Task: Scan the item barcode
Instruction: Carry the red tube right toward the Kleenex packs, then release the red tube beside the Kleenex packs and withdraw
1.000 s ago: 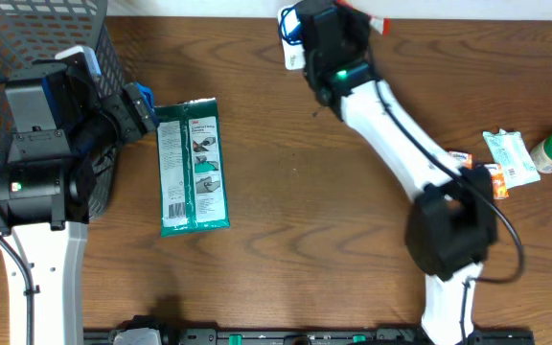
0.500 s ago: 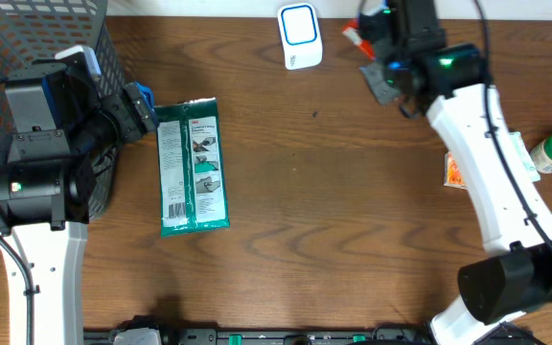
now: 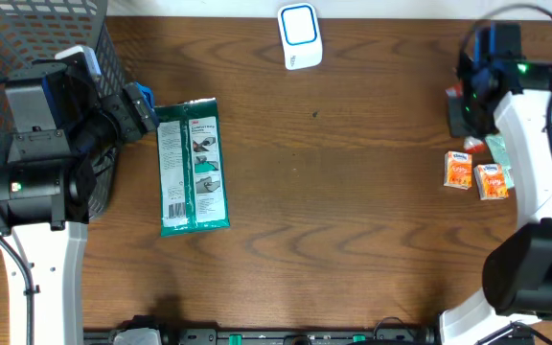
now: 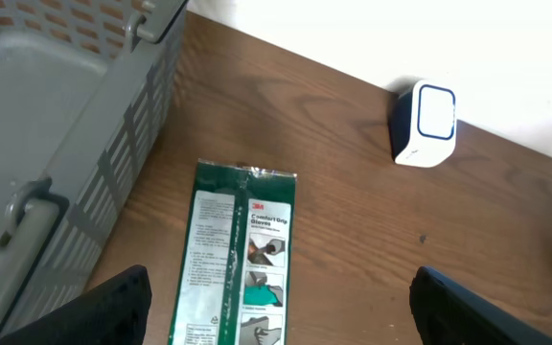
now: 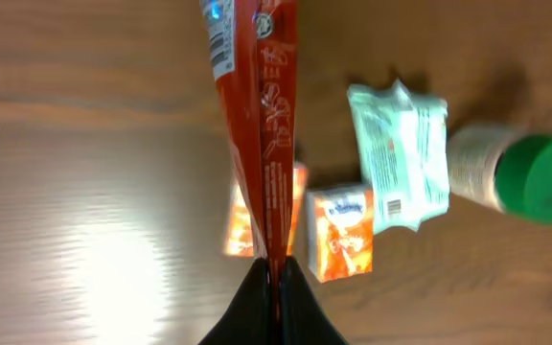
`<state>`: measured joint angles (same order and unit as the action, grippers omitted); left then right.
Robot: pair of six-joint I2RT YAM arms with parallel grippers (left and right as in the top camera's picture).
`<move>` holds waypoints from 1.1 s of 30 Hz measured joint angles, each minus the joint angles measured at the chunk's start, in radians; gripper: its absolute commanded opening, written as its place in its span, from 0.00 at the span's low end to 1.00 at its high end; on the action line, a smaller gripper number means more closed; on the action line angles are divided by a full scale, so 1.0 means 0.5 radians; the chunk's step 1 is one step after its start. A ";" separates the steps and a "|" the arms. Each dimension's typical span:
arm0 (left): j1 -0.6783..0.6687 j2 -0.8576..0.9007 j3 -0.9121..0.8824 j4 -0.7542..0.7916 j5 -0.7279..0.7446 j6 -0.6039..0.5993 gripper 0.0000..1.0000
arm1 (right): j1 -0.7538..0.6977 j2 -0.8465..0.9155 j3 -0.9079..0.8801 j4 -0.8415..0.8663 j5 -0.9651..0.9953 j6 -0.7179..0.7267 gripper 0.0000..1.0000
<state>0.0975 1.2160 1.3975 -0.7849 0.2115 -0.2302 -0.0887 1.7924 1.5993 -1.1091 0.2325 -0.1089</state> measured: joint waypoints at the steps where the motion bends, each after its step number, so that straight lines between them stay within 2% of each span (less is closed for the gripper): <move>1: 0.000 -0.001 0.000 0.000 0.000 0.000 0.87 | -0.043 0.000 -0.085 0.087 0.010 0.001 0.02; 4: 0.000 -0.001 0.000 0.000 0.000 0.000 0.87 | -0.154 0.000 -0.316 0.349 0.025 -0.004 0.05; 7: 0.000 0.000 0.000 0.000 0.000 0.000 0.87 | -0.246 0.000 -0.500 0.565 0.034 -0.030 0.15; 8: 0.000 0.000 0.000 -0.001 0.000 0.000 0.87 | -0.278 0.000 -0.550 0.617 0.036 -0.037 0.26; 9: 0.000 0.000 0.000 -0.001 0.000 0.000 0.87 | -0.302 0.000 -0.585 0.651 0.039 -0.045 0.49; 11: 0.000 0.000 0.000 0.000 0.000 0.000 0.87 | -0.349 0.000 -0.655 0.742 0.040 -0.049 0.72; 12: 0.000 0.000 0.000 0.000 -0.001 0.000 0.87 | -0.366 0.000 -0.675 0.761 0.036 -0.052 0.78; 15: 0.000 0.000 0.000 0.000 0.000 0.000 0.87 | -0.378 0.000 -0.694 0.795 0.009 -0.060 0.82; 19: 0.000 -0.001 0.000 -0.001 0.000 0.000 0.87 | -0.377 0.000 -0.694 0.790 -0.082 -0.058 0.82; 24: 0.000 0.000 0.000 -0.001 0.000 0.000 0.87 | -0.291 0.000 -0.609 0.653 -0.390 0.005 0.84; 30: 0.000 0.000 0.000 -0.001 0.000 0.000 0.87 | 0.047 0.000 -0.484 0.690 -1.012 0.288 0.84; 33: 0.000 0.000 0.000 0.000 -0.001 0.000 0.87 | 0.282 0.000 -0.485 0.783 -1.169 0.455 0.85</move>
<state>0.0975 1.2160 1.3975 -0.7849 0.2111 -0.2302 0.0521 1.7924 1.3567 -0.7177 -0.3519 0.1188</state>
